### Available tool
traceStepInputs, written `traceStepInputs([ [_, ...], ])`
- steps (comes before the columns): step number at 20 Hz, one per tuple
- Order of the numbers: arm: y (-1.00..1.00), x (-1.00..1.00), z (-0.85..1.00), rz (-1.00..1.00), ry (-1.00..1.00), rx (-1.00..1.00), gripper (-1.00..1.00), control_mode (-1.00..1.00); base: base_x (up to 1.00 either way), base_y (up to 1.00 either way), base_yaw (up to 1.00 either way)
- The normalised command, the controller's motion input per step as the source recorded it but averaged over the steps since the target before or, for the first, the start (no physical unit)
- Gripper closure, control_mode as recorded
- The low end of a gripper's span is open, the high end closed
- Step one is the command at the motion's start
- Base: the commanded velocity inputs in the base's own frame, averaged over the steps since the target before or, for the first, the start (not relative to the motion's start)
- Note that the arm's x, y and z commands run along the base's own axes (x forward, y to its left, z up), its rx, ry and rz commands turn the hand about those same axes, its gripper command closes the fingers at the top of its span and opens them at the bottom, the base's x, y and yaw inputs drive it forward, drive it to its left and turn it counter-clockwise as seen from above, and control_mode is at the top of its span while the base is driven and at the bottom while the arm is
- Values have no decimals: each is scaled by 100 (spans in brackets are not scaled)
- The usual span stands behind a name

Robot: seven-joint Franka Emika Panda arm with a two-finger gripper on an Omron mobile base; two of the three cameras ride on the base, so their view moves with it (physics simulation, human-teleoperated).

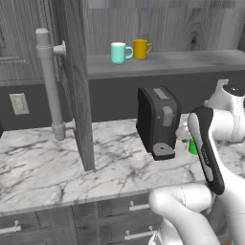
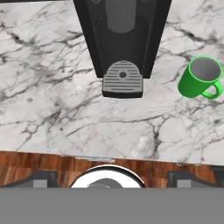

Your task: Pick the mug on the counter and place it in the cabinet with the handle facing the right, like the mugs already inside.

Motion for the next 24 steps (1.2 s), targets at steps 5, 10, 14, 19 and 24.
traceStepInputs([
  [5,-44,-9,-16,0,-2,0,-100,-100,0,0,0],
  [10,-47,0,-11,0,0,0,-100,-100,0,0,0],
  [14,-52,1,-15,0,0,0,-100,-100,0,0,0],
  [19,-50,20,-20,1,0,0,-100,-100,0,0,0],
  [24,-39,29,-23,0,0,0,-100,-100,0,0,0],
])
